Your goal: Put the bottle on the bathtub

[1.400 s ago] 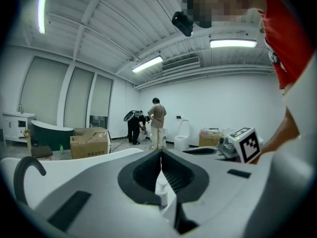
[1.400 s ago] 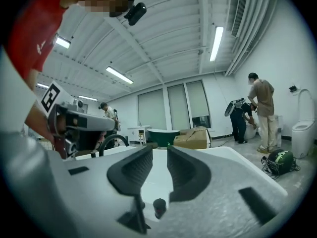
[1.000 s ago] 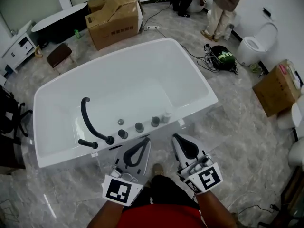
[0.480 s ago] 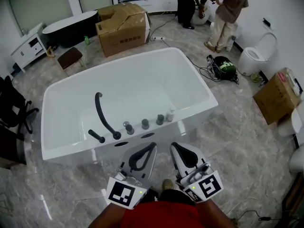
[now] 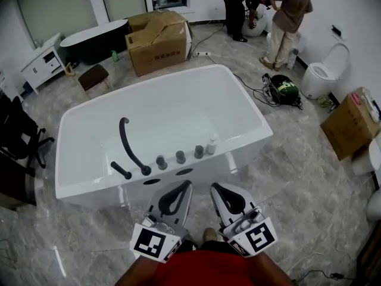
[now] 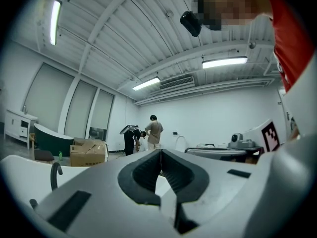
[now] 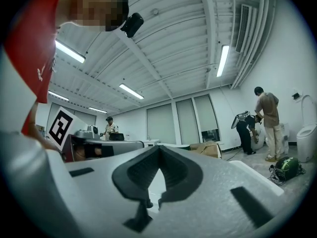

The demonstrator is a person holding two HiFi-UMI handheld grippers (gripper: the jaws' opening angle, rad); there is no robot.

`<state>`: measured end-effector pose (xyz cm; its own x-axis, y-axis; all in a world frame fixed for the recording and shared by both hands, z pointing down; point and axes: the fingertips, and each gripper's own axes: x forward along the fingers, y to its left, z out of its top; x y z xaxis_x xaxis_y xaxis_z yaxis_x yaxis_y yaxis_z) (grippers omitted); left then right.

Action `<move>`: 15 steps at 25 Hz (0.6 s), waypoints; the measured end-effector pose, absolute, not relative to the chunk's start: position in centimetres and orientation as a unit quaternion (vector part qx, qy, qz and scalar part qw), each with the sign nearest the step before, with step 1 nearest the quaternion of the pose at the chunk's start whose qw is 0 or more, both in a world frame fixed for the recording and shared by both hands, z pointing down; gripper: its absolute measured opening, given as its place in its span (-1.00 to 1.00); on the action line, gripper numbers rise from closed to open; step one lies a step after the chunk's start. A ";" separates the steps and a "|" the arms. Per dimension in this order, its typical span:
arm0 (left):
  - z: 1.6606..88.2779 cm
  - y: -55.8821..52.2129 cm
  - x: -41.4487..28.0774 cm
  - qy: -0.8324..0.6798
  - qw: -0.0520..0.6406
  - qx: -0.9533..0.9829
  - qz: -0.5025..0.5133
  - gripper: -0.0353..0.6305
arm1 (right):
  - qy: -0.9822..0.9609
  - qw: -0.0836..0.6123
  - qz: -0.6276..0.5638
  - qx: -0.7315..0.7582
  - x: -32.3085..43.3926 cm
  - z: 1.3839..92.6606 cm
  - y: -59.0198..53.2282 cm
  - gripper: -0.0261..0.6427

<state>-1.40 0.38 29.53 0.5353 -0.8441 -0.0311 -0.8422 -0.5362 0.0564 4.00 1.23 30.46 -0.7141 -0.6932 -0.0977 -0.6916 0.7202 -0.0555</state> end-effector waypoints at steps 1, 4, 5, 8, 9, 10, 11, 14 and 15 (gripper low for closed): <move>29.5 0.4 -1.3 -0.482 0.017 0.876 -0.027 -0.86 | 0.926 0.056 -0.006 -0.373 4.1 30.4 1.3 -0.91; 29.6 0.4 -1.1 -0.482 0.015 0.875 -0.025 -0.86 | 0.926 0.055 -0.005 -0.373 4.2 30.6 1.3 -0.91; 29.7 0.4 -1.0 -0.483 0.015 0.875 -0.025 -0.86 | 0.927 0.054 -0.005 -0.372 4.3 30.6 1.3 -0.91; 29.8 0.2 -0.8 -0.485 0.014 0.874 -0.024 -0.86 | 0.928 0.049 -0.002 -0.370 4.4 30.8 1.2 -0.91; 29.9 0.1 -0.8 -0.485 0.015 0.874 -0.025 -0.86 | 0.928 0.047 -0.002 -0.370 4.4 30.9 1.2 -0.91; 29.9 0.0 -0.8 -0.485 0.015 0.874 -0.026 -0.86 | 0.928 0.045 -0.001 -0.371 4.5 31.0 1.1 -0.91; 30.0 0.0 -0.7 -0.484 0.017 0.874 -0.026 -0.86 | 0.927 0.043 -0.001 -0.371 4.5 31.0 1.1 -0.91; 30.3 -0.2 -0.4 -0.481 0.024 0.876 -0.023 -0.86 | 0.927 0.039 -0.001 -0.374 4.9 31.1 0.9 -0.91; 30.3 -0.3 -0.2 -0.480 0.023 0.877 -0.025 -0.86 | 0.926 0.037 -0.001 -0.375 5.0 31.1 0.9 -0.91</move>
